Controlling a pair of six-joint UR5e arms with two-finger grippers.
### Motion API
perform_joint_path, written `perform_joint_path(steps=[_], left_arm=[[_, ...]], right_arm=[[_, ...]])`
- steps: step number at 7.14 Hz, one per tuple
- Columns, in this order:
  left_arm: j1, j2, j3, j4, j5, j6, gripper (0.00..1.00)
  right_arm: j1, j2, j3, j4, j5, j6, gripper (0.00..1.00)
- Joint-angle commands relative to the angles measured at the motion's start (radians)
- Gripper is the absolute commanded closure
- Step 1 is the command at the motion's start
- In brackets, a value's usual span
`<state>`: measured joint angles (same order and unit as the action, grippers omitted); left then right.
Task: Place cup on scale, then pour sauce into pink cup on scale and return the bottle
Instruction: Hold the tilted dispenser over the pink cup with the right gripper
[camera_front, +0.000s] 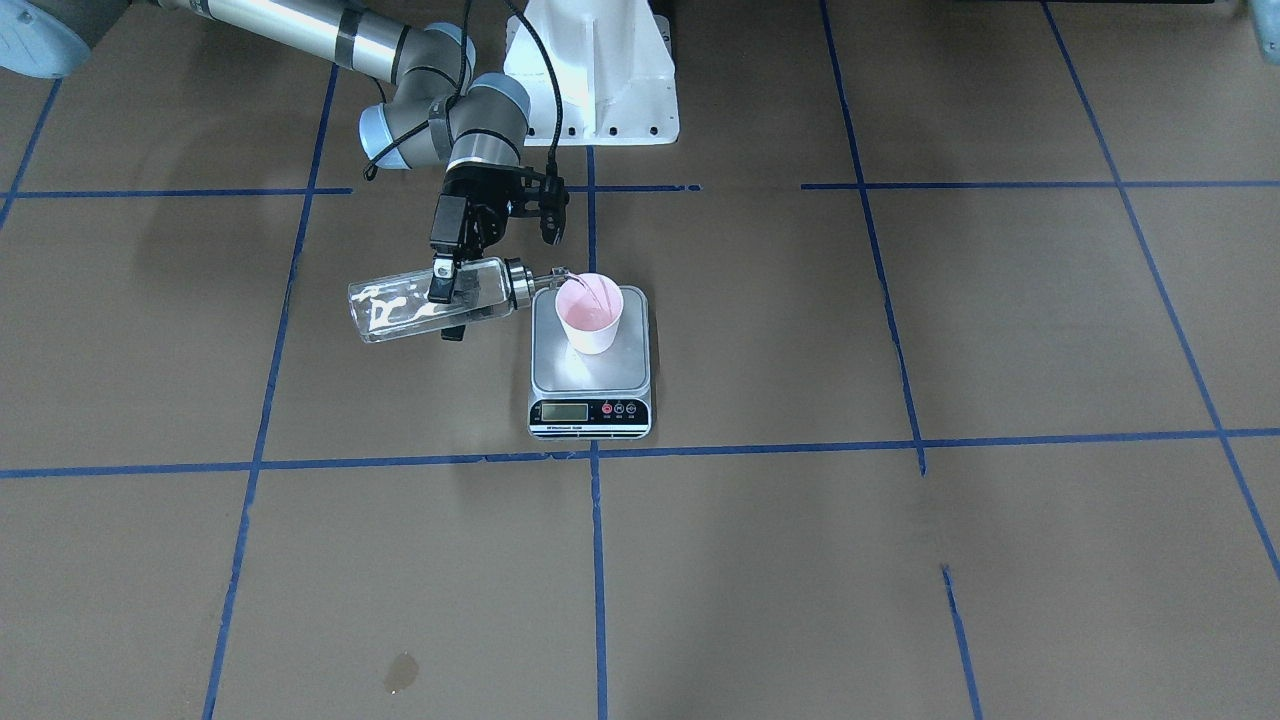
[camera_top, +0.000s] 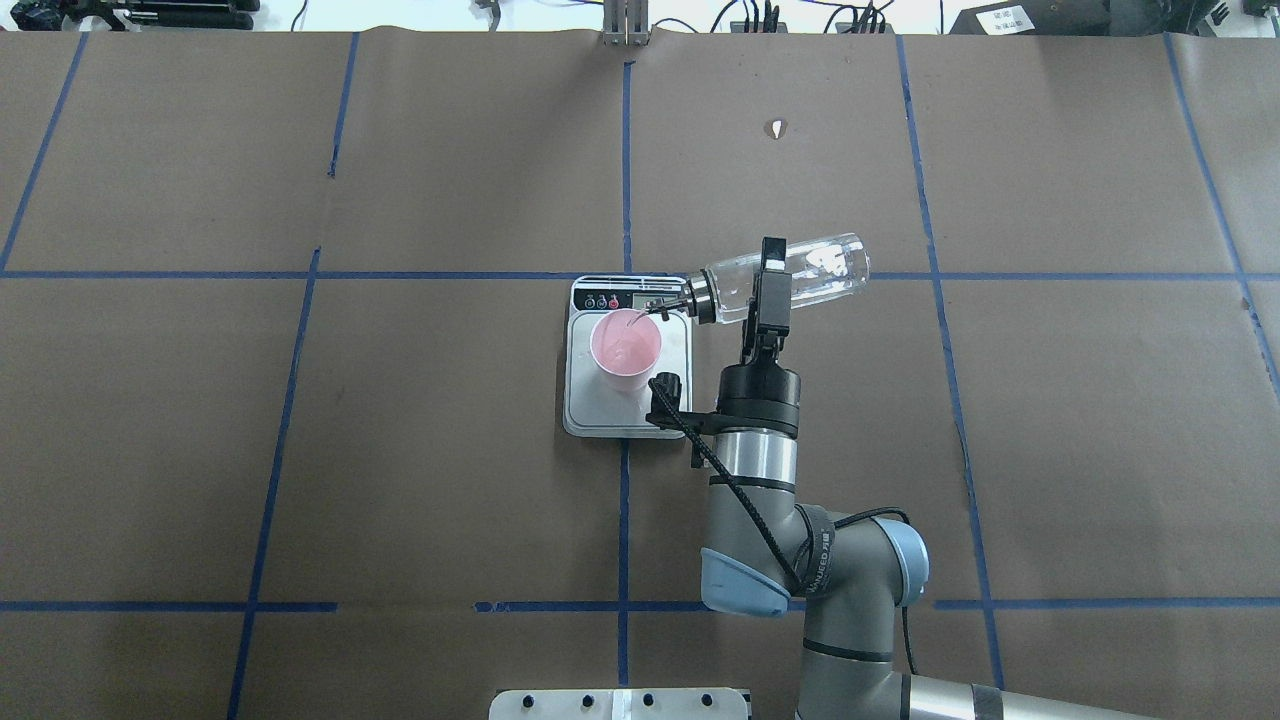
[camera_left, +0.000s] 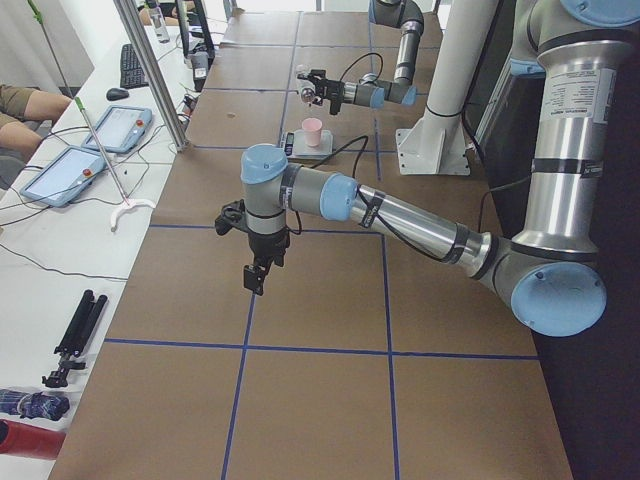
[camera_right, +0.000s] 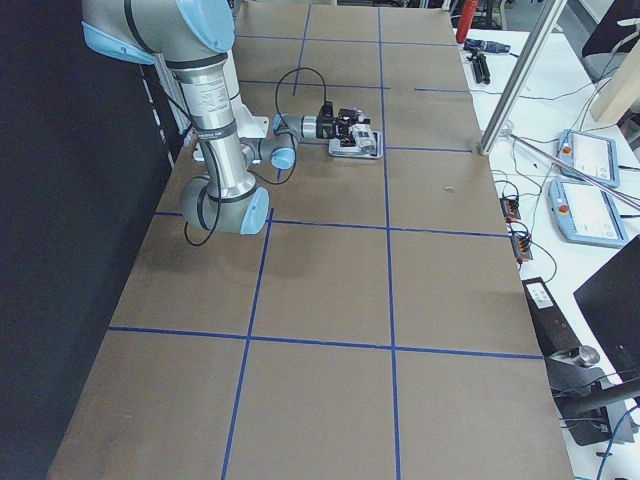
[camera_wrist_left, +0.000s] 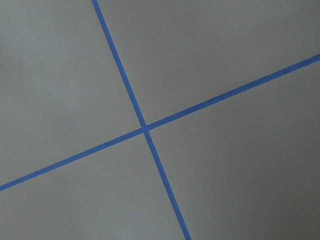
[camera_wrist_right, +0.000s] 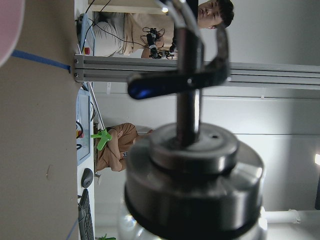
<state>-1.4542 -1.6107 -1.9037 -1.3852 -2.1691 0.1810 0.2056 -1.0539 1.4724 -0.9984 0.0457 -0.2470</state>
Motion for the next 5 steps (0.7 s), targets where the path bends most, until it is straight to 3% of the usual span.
perform_joint_path(steps=[1,5], left_arm=[[0.000,0.000,0.000,0.000,0.000,0.000,0.00],[0.000,-0.002,-0.003,0.003,0.000,0.000,0.00]], right_arm=[[0.000,0.000,0.000,0.000,0.000,0.000,1.00],[0.002,0.002,0.009,0.006,0.008,0.012,1.00]])
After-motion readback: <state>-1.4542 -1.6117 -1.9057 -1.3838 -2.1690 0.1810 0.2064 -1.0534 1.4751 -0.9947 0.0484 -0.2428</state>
